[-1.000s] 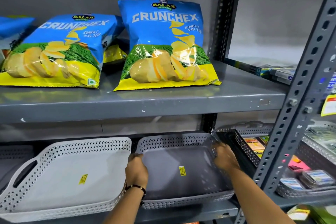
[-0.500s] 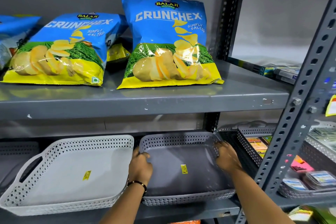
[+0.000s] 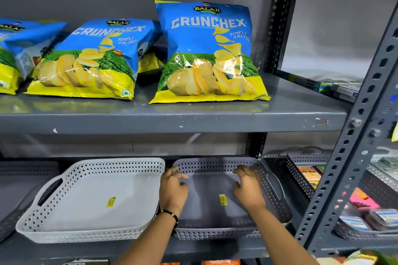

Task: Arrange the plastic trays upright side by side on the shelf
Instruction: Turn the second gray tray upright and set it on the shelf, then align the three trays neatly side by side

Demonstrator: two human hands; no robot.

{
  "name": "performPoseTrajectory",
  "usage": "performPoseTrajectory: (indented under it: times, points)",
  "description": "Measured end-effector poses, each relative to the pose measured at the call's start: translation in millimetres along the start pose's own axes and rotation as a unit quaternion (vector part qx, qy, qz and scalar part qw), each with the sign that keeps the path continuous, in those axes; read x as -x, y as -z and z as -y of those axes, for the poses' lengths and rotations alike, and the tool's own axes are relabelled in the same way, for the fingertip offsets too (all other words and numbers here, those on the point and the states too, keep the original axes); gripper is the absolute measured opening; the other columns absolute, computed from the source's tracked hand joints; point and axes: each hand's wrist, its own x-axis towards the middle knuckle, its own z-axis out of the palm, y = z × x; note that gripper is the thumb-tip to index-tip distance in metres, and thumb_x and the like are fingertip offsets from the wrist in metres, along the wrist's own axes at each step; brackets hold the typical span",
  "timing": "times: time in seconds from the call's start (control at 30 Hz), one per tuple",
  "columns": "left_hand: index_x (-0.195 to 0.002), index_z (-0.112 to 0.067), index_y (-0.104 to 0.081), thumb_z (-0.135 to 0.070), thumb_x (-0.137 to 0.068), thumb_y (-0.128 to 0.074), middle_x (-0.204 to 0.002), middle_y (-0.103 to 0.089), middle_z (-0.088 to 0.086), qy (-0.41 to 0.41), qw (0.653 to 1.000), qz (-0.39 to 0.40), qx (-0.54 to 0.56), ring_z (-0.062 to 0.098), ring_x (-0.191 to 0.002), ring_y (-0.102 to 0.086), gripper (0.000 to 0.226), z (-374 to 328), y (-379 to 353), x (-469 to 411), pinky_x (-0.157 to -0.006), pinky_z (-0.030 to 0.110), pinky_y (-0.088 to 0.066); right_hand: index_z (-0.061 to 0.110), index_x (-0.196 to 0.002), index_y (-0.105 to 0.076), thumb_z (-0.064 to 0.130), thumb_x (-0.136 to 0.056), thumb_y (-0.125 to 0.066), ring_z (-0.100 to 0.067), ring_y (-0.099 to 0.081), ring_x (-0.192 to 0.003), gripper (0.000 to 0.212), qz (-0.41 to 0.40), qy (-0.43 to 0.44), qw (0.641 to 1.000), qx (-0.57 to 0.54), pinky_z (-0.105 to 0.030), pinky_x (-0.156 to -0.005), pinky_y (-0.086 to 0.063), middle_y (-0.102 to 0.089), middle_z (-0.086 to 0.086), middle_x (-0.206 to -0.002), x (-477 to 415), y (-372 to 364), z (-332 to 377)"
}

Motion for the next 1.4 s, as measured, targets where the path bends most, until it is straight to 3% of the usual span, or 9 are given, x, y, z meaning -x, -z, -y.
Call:
performPoseTrajectory:
  times: [0.1,0.43,0.57,0.63,0.73,0.87,1.03,1.17,1.4]
  points:
    - [-0.095,-0.010,-0.073,0.008,-0.081,-0.047,-0.133,-0.054,0.003,-0.060,0.998,-0.018,-0.012,0.020,-0.128,-0.043,0.034,-4.6,8.6,3.4,-0.107,0.027,-0.037,0.002,-0.106,-0.066,-0.009,-0.070,-0.053,-0.037,-0.054,-0.107,0.040,-0.006,0.023,0.999,-0.035,-0.040,-0.095,-0.045,-0.064,-0.016,-0.112,6.4,-8.3,14.2]
    - [-0.077,-0.015,-0.075,0.007,-0.072,-0.058,-0.105,-0.072,-0.002,-0.192,0.975,-0.045,-0.103,0.007,-0.109,-0.053,0.029,53.7,83.0,19.2,-0.093,0.029,-0.052,0.001,-0.111,-0.062,-0.006,-0.080,-0.051,-0.037,-0.050,-0.108,0.035,0.010,0.112,0.992,-0.053,-0.044,-0.095,-0.047,-0.062,-0.017,-0.115,17.9,-37.9,96.0]
    - [-0.079,-0.011,-0.075,0.010,-0.072,-0.058,-0.104,-0.072,0.002,-0.184,0.974,-0.085,-0.098,0.008,-0.109,-0.042,0.028,80.8,114.5,6.2,-0.098,0.022,-0.036,0.004,-0.100,-0.068,-0.007,-0.067,-0.062,-0.037,-0.061,-0.096,0.036,-0.011,0.134,0.990,-0.047,-0.034,-0.086,-0.046,-0.069,-0.015,-0.101,23.4,-54.9,134.0]
    - [-0.079,-0.012,-0.075,0.010,-0.071,-0.058,-0.101,-0.073,0.002,-0.192,0.971,-0.095,-0.107,0.007,-0.105,-0.048,0.030,97.8,132.8,-1.2,-0.095,0.020,-0.039,0.007,-0.093,-0.070,-0.001,-0.061,-0.059,-0.035,-0.066,-0.086,0.035,-0.032,0.135,0.989,-0.042,-0.029,-0.080,-0.044,-0.071,-0.012,-0.092,25.6,-67.4,154.9]
    - [-0.086,-0.013,-0.075,0.009,-0.072,-0.058,-0.101,-0.073,0.000,-0.198,0.969,-0.087,-0.118,0.018,-0.106,-0.062,0.031,126.9,162.1,-13.2,-0.095,0.027,-0.050,0.005,-0.101,-0.068,0.004,-0.066,-0.051,-0.036,-0.062,-0.095,0.039,-0.032,0.132,0.990,-0.050,-0.030,-0.086,-0.043,-0.069,-0.014,-0.099,32.3,-83.6,188.8]
    - [-0.098,-0.015,-0.072,0.007,-0.067,-0.063,-0.102,-0.073,0.001,-0.200,0.962,-0.103,-0.156,0.025,-0.104,-0.064,0.040,166.2,197.7,-33.0,-0.099,0.026,-0.041,0.004,-0.116,-0.061,0.001,-0.076,-0.056,-0.035,-0.055,-0.112,0.041,-0.040,0.116,0.991,-0.053,-0.040,-0.099,-0.045,-0.063,-0.013,-0.119,45.6,-107.1,224.8]
    - [-0.125,-0.012,-0.056,-0.004,-0.076,-0.061,-0.138,-0.054,0.009,-0.126,0.969,-0.091,-0.192,0.029,-0.133,-0.044,0.049,198.1,224.4,-39.8,-0.115,0.049,-0.030,0.008,-0.128,-0.054,0.013,-0.079,-0.054,-0.034,-0.044,-0.130,0.049,-0.021,0.101,0.995,-0.018,-0.045,-0.111,-0.031,-0.051,-0.015,-0.138,71.2,-132.4,252.8]
    - [-0.141,-0.013,-0.033,-0.020,-0.085,-0.054,-0.156,-0.022,0.010,-0.038,0.973,-0.083,-0.213,0.026,-0.146,-0.012,0.061,213.2,242.1,-52.1,-0.120,0.047,-0.010,0.014,-0.138,-0.043,0.025,-0.082,-0.042,-0.028,-0.028,-0.140,0.057,0.018,0.105,0.994,0.010,-0.043,-0.117,-0.021,-0.037,-0.008,-0.149,78.3,-132.1,258.2]
    - [-0.145,-0.004,-0.014,-0.035,-0.087,-0.051,-0.155,-0.019,0.021,0.135,0.974,-0.068,-0.167,0.034,-0.143,-0.017,0.076,233.6,256.9,-62.3,-0.116,0.055,-0.019,0.022,-0.148,-0.013,0.026,-0.092,-0.048,-0.024,-0.006,-0.146,0.066,0.011,0.047,0.997,0.065,-0.044,-0.118,-0.012,-0.005,0.001,-0.158,69.1,-106.9,227.7]
